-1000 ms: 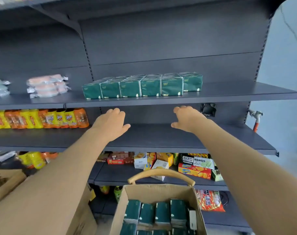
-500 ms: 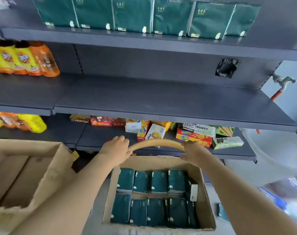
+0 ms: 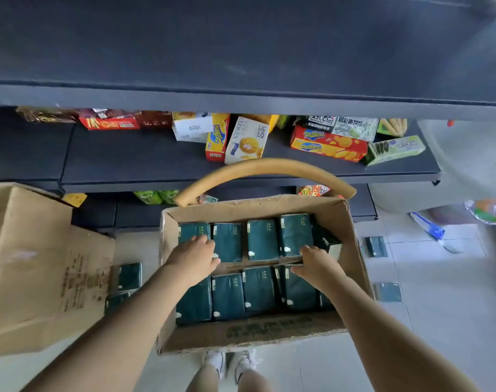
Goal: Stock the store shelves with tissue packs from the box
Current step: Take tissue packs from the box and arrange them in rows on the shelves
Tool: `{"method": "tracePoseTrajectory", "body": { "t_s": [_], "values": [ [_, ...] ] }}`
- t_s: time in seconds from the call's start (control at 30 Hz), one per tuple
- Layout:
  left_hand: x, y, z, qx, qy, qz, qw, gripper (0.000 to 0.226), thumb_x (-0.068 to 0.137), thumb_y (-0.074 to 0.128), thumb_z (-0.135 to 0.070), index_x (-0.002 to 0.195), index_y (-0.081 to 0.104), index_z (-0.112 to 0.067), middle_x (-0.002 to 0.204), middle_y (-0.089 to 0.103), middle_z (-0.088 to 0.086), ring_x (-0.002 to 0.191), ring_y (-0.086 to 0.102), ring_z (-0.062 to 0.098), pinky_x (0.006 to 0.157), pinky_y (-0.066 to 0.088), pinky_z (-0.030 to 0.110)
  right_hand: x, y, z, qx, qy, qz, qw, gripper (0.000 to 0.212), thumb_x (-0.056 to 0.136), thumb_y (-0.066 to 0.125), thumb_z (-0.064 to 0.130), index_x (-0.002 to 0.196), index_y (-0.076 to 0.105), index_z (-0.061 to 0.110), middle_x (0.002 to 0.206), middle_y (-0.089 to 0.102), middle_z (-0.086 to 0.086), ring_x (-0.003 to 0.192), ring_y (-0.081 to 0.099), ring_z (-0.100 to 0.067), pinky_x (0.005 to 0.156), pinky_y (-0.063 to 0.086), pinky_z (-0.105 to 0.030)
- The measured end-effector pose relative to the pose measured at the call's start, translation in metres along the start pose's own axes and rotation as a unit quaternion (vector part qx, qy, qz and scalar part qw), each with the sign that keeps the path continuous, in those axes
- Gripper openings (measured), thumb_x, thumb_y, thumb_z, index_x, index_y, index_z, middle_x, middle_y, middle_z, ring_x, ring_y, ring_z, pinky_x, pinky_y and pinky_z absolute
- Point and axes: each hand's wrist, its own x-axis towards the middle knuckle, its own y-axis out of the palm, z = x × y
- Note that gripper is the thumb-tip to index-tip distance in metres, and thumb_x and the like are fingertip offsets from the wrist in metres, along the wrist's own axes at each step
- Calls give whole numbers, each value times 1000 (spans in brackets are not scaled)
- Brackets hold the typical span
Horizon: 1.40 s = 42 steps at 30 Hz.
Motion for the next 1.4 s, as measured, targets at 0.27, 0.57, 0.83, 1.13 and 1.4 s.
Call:
{"method": "tracePoseTrajectory", "body": {
  "t_s": [0.27,0.57,0.83,1.13,1.4],
  "values": [
    [61,69,-25,-85,-13,36,996,38,99,40,-38,118,53,-7,114,55,7,103,53,23,80,42,32,37,56,-23,61,65,40,995,53,93,53,40,134,42,8,124,57,-11,111,55,-26,80,46,-31],
    [129,108,-75,-331,-151,35,931,63,95,47,-48,139,40,-2,140,45,17,127,45,31,99,37,35,60,84,-48,164,100,39,981,51,92,55,41,130,46,7,110,64,-10,98,60,-23,70,42,-25],
    [136,112,-78,-572,-257,57,777,34,84,68,-41,95,58,-10,82,57,3,64,50,15,70,48,31,66,89,-50,368,164,-27,915,42,93,53,41,120,56,8,96,64,-5,88,59,-18,64,45,-27],
    [92,101,-35,-726,-283,8,627,17,86,69,-25,91,55,-18,102,59,3,81,53,13,61,46,23,89,74,-1,791,286,-65,538,37,86,66,39,87,53,4,81,54,-6,79,58,-17,87,54,-35],
    [81,111,-28,-731,-248,13,635,9,88,66,-22,93,60,-19,100,64,1,88,59,18,64,46,23,111,91,2,781,326,-98,523,36,81,74,32,72,53,4,65,54,-6,54,50,-14,61,49,-28]
  ]
}}
